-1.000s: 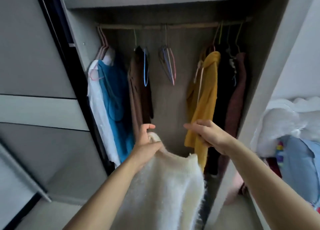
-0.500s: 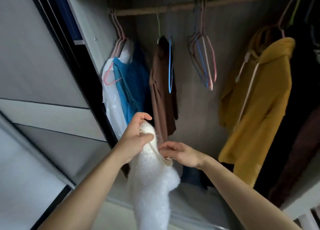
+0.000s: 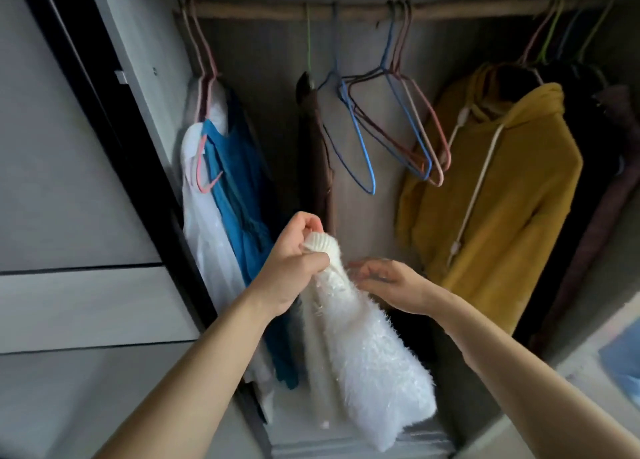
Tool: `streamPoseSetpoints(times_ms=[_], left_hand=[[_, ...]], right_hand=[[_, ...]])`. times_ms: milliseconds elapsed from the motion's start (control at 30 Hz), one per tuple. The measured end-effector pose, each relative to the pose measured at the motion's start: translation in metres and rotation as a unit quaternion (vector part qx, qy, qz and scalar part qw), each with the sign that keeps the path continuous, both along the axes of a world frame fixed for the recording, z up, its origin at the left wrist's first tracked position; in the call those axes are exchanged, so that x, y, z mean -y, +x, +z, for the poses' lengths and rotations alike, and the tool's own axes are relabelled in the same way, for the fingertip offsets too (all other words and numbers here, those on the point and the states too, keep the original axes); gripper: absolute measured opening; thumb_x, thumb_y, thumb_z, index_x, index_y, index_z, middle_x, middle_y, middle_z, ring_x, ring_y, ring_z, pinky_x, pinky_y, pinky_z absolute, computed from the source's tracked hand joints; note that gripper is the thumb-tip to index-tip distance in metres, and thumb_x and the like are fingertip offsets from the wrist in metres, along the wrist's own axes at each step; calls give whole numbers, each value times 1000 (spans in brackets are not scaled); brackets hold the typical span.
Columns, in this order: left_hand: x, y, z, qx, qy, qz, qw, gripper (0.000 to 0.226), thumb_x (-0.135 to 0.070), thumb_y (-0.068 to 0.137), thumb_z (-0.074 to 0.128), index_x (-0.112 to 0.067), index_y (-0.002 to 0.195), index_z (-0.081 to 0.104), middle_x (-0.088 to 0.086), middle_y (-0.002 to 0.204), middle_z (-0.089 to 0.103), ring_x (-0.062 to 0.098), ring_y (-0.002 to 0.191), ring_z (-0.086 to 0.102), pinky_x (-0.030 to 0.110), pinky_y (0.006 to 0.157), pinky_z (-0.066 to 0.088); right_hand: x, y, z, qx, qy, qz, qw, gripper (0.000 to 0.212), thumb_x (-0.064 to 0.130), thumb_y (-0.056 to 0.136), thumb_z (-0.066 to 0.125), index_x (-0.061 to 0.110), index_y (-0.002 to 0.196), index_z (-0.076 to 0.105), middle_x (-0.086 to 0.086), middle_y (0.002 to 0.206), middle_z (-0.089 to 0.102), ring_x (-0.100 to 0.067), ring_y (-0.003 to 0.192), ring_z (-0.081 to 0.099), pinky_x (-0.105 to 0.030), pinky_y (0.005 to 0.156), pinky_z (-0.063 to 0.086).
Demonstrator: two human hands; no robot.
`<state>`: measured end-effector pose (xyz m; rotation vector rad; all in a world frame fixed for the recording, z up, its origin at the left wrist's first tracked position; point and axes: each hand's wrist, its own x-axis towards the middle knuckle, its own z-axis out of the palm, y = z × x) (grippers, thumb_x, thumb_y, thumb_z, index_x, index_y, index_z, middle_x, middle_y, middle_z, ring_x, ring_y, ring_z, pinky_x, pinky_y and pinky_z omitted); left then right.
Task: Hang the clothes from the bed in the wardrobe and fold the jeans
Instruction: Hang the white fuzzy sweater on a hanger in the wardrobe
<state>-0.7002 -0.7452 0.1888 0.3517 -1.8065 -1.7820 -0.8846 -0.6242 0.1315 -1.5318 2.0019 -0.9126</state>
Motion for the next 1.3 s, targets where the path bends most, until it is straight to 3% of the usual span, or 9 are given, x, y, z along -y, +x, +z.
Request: streamPoseSetpoints(times_ms=[133, 300, 400, 567, 700, 833, 967, 1067, 1300], left_hand=[[3, -2, -14, -31, 52, -65, 996, 38, 3, 60, 50, -26, 84, 52, -4, 73, 48, 10, 62, 44, 24, 50, 33], [3, -7, -29, -37, 54, -96, 993, 38, -12, 54, 58, -26, 88, 52, -2, 74, 50, 12, 64, 48, 25, 52, 40], [13, -1, -39, -21, 38, -83, 996, 38, -13, 59, 60, -30, 92, 53, -10, 73, 54, 6, 65, 51, 23, 55, 43], [14, 8, -57, 30, -56, -18, 998, 43, 7, 77, 58, -26, 105, 59, -6, 88, 68, 1, 79, 61, 16, 70, 47], [16, 10, -54, 53, -105, 23, 993, 45, 6, 84, 60, -33, 100, 73, -12, 98, 74, 4, 98, 68, 23, 86, 53], [19, 8, -45, 107, -146, -4, 984, 15, -25, 95, 61, -31, 105, 71, -14, 99, 73, 1, 98, 66, 24, 89, 50], [4, 3, -35, 79, -47, -24, 995, 29, -48, 93, 53, -26, 75, 59, -8, 69, 49, 7, 66, 46, 26, 64, 39], [-7, -5, -32, 48, 8, -23, 999, 28, -42, 95, 58, -25, 73, 57, -3, 69, 48, 12, 66, 44, 28, 63, 37], [-27, -34, -20, 17, 36, -39, 998, 24, -40, 92, 64, -20, 80, 61, 11, 80, 51, 25, 80, 46, 37, 72, 40]], right_hand=[[-4, 43, 3, 146, -43, -42, 987, 67, -9, 86, 54, 23, 144, 43, 8, 140, 52, -6, 129, 50, -30, 104, 47], [-17, 82, -5, 245, -61, -102, 962, 24, -1, 93, 57, 8, 115, 60, -1, 98, 71, -10, 88, 66, -32, 77, 54], [-34, 80, -17, 93, -24, -160, 982, 14, 29, 93, 69, 23, 93, 56, 18, 78, 61, 6, 69, 56, -17, 64, 43], [-63, 74, -32, -202, -94, -167, 960, 27, 41, 97, 58, 21, 89, 44, 10, 84, 44, -7, 74, 44, -23, 64, 31], [-63, 80, -26, -155, -147, -174, 961, 30, 37, 98, 53, 14, 85, 40, 3, 73, 47, -16, 62, 45, -35, 55, 35], [-58, 77, -11, -100, -167, -153, 969, 19, 29, 103, 51, 16, 99, 39, -4, 70, 53, -18, 54, 48, -37, 47, 38], [-62, 60, -4, 29, -171, -206, 963, 19, 27, 107, 40, 21, 123, 48, 3, 93, 67, -5, 78, 64, -31, 69, 54], [-74, 49, -9, 69, -119, -176, 975, 47, 59, 96, 51, 31, 134, 50, 16, 115, 64, 0, 107, 62, -15, 85, 50], [-78, 48, -15, -63, -40, -161, 984, 78, 81, 83, 49, 34, 145, 42, 16, 125, 51, -4, 110, 55, -29, 93, 52]])
